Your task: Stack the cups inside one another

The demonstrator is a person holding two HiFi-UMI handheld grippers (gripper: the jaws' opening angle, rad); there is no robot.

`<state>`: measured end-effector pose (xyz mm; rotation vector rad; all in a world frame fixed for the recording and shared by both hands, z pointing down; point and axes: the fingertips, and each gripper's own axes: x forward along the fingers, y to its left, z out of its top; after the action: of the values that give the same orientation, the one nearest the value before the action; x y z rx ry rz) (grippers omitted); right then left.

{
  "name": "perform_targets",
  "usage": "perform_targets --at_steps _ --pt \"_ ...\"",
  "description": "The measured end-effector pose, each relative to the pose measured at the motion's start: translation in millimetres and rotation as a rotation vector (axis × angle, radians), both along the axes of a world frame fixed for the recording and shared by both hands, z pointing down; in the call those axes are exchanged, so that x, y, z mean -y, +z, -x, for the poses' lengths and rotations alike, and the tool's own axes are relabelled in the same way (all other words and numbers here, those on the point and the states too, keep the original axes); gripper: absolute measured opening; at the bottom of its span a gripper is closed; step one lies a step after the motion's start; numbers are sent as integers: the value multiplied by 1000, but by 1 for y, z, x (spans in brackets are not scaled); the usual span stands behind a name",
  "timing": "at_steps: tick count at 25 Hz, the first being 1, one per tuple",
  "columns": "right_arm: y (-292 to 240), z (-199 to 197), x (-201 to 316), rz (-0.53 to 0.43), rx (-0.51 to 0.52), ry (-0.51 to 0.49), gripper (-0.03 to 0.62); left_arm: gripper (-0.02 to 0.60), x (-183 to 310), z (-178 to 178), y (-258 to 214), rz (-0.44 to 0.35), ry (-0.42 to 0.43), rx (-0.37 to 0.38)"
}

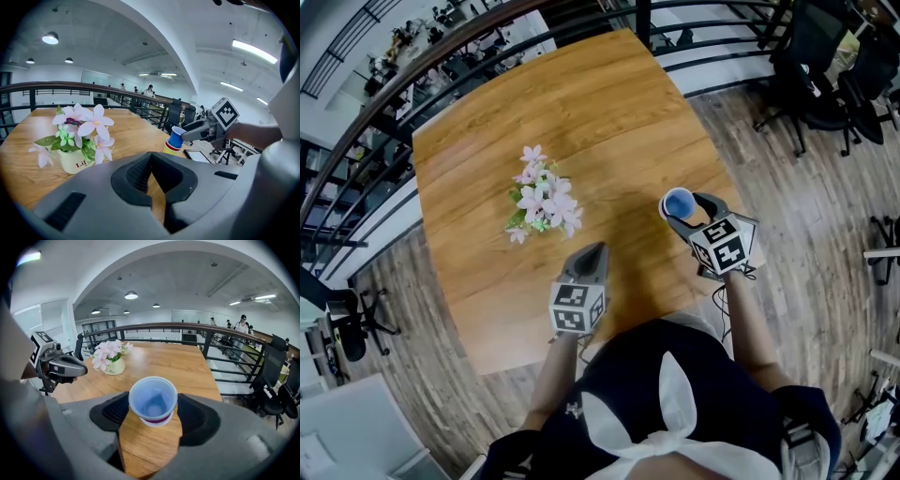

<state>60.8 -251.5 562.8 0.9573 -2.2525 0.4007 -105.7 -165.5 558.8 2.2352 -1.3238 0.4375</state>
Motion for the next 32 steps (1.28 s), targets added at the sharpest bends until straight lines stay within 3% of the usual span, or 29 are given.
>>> perform_targets --at_steps 8,17,26,32 --pt "13 4 -2 47 0 -5 337 17 1 2 2 3 -7 2" --pt "1 2 2 -3 0 3 333 17 0 3 -1 -6 -14 5" --pt "-40 -1 6 -144 58 45 110 17 -8 4 -8 -23 -25 8" --pt "-56 -4 -2 -186 93 59 14 17 -17 2 -14 -37 -28 12"
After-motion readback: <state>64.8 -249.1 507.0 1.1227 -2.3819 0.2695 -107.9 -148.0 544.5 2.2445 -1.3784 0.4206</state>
